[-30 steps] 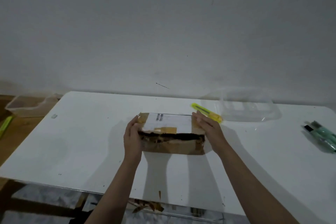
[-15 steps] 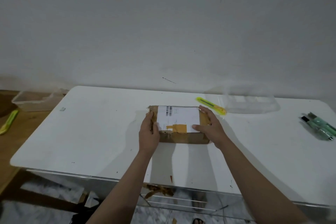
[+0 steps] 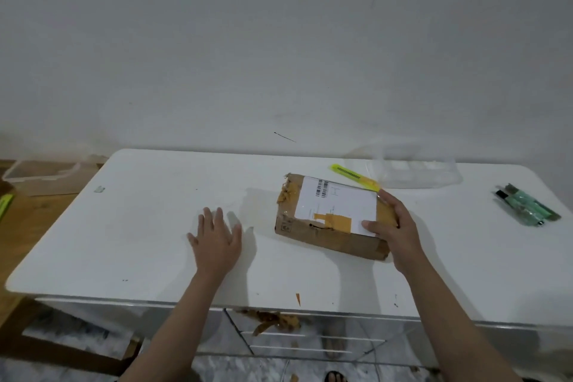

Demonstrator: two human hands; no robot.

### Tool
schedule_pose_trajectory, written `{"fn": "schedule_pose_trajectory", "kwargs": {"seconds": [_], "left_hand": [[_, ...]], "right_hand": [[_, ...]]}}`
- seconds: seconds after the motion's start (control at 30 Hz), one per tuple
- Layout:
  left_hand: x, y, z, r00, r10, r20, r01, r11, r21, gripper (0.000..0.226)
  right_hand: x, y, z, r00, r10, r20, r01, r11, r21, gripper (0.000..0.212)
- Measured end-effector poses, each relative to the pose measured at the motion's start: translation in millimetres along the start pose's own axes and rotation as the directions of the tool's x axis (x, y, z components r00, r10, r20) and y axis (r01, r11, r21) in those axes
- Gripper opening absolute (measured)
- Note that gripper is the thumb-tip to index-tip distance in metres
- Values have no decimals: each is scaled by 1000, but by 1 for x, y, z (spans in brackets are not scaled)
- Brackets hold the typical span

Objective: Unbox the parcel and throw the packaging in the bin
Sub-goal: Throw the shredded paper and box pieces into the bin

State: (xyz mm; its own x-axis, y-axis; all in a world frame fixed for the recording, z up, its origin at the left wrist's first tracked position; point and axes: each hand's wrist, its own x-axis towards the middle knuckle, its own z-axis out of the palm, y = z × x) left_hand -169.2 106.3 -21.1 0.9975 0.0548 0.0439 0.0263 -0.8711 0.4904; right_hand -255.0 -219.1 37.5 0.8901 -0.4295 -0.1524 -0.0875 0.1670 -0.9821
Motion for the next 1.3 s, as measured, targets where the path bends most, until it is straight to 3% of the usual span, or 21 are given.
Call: {"fn": "schedule_pose_trajectory", "kwargs": {"seconds": [0.17, 0.4, 0.47, 0.57, 0.73, 0.83, 1.0, 1.2, 1.3], "left_hand": [[24, 13, 10, 984, 132, 122, -154, 969, 192, 60], [14, 31, 25, 983, 122, 140, -149, 967, 208, 54], [6, 36, 27, 974, 170, 147, -188, 975, 120, 49], [-13, 64, 30, 953, 285, 104, -267, 951, -155, 36], [-68, 165, 29, 951, 306, 37, -233, 792, -564, 32], [-104, 227, 50, 893, 435, 110, -267, 712, -649, 28], [-189, 332, 103, 784, 593, 185, -305, 627, -717, 26], [-303, 435, 172, 668, 694, 267, -306, 584, -752, 32], [-348, 462, 201, 588, 730, 350, -287, 593, -752, 39]], "right_hand": [[-19, 7, -17, 998, -18, -55, 19, 1000, 17, 75], [-44, 12, -43, 986, -36, -161, 48, 996, 71, 73], [-49, 11, -48, 983, -42, -177, 56, 996, 73, 74], [-55, 5, -59, 980, -67, -189, 79, 995, 53, 76], [-74, -13, -113, 962, -152, -227, 138, 987, -79, 72], [-95, -24, -168, 930, -202, -306, 150, 971, -186, 73], [-152, -34, -292, 833, -254, -491, 162, 961, -223, 81], [-241, -23, -425, 763, -139, -631, -76, 950, -302, 95], [-277, -10, -466, 678, -49, -734, -191, 952, -240, 106]]}}
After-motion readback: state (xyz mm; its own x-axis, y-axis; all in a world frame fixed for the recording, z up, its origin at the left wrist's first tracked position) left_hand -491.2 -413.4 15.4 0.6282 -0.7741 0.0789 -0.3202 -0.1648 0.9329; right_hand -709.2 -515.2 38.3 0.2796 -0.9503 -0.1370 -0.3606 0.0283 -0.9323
